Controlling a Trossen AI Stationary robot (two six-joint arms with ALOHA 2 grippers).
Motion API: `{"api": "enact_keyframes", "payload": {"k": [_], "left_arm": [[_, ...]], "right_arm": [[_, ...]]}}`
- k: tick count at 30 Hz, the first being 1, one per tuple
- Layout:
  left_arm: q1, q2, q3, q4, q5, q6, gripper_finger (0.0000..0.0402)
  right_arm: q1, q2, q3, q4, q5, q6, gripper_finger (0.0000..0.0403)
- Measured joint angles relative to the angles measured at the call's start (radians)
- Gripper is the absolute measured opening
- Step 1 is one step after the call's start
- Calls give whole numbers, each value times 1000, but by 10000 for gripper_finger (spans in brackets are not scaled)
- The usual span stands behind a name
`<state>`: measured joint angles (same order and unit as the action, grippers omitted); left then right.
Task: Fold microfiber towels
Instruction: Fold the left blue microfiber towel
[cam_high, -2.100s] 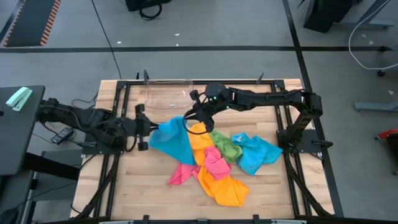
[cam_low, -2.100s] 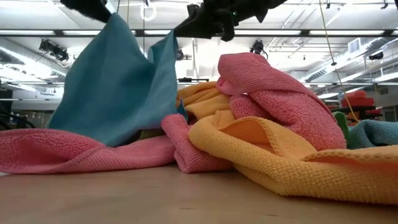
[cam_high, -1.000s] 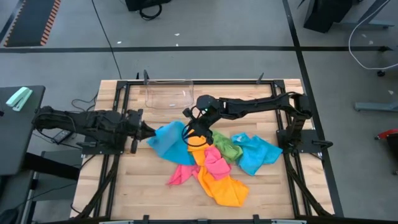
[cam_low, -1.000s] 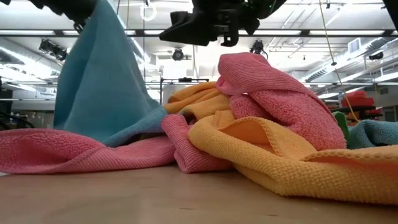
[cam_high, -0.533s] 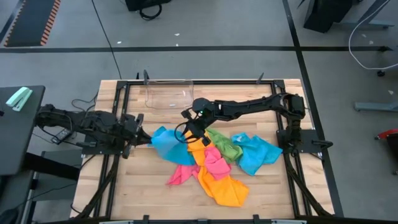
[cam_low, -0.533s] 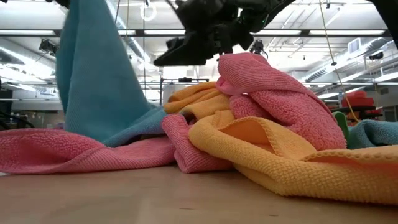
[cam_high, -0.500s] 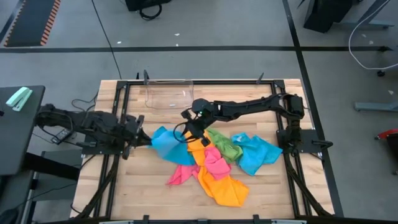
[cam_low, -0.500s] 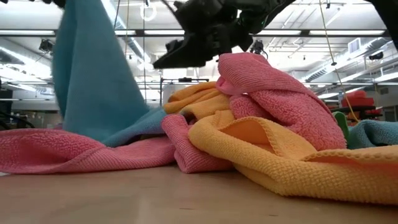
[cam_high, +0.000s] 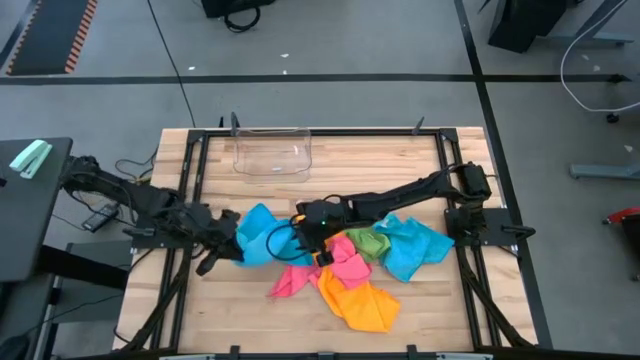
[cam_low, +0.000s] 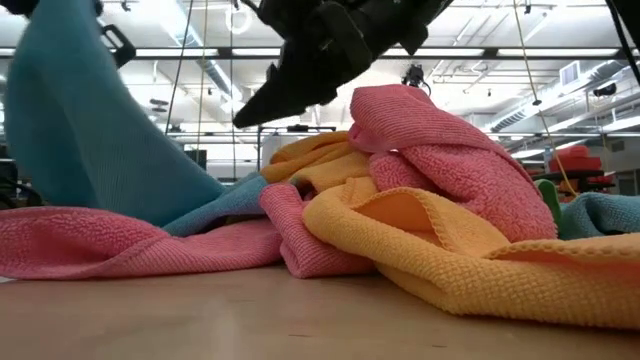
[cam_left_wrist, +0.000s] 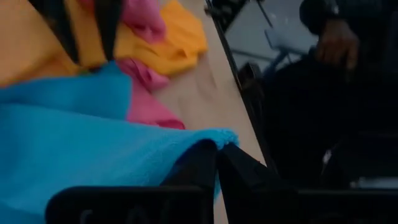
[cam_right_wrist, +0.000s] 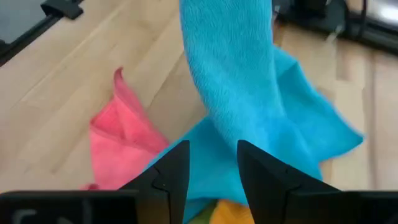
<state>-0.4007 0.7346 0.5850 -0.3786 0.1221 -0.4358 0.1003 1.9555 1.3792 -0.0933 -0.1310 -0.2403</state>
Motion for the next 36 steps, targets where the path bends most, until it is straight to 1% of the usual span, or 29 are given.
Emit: {"api": "enact_keyframes", "payload": {"k": [4, 8, 10, 14, 17, 21, 23, 28, 31, 33, 36], "left_arm": [[-76, 70, 0, 7, 2, 0, 16], [-147, 145, 0, 40, 2, -9, 9], [-176, 181, 0, 41, 2, -26, 11], [-221, 265, 0, 85, 2, -33, 24], [-253, 332, 0, 119, 1, -51, 22], [-309, 424, 0, 198, 3, -76, 10], [-338, 461, 0, 248, 12, -87, 9], [-411, 548, 0, 391, 18, -152, 22], [-443, 599, 0, 453, 18, -189, 23], [-460, 628, 0, 463, 18, -218, 18], [-480, 665, 0, 470, 18, -247, 10]], "right_arm": [[39, 37, -1, 49, 28, 61, 143], [82, 62, 0, 81, 90, 110, 143], [95, 65, -1, 72, 112, 145, 143], [117, 75, -1, 114, 155, 190, 143], [138, 77, -1, 141, 156, 192, 143], [155, 65, 0, 194, 154, 215, 142], [157, 55, 1, 193, 158, 223, 143], [149, 53, 0, 198, 185, 234, 143], [148, 76, 0, 233, 191, 253, 143], [154, 98, 0, 249, 198, 271, 143], [168, 115, -1, 271, 235, 301, 143]]}}
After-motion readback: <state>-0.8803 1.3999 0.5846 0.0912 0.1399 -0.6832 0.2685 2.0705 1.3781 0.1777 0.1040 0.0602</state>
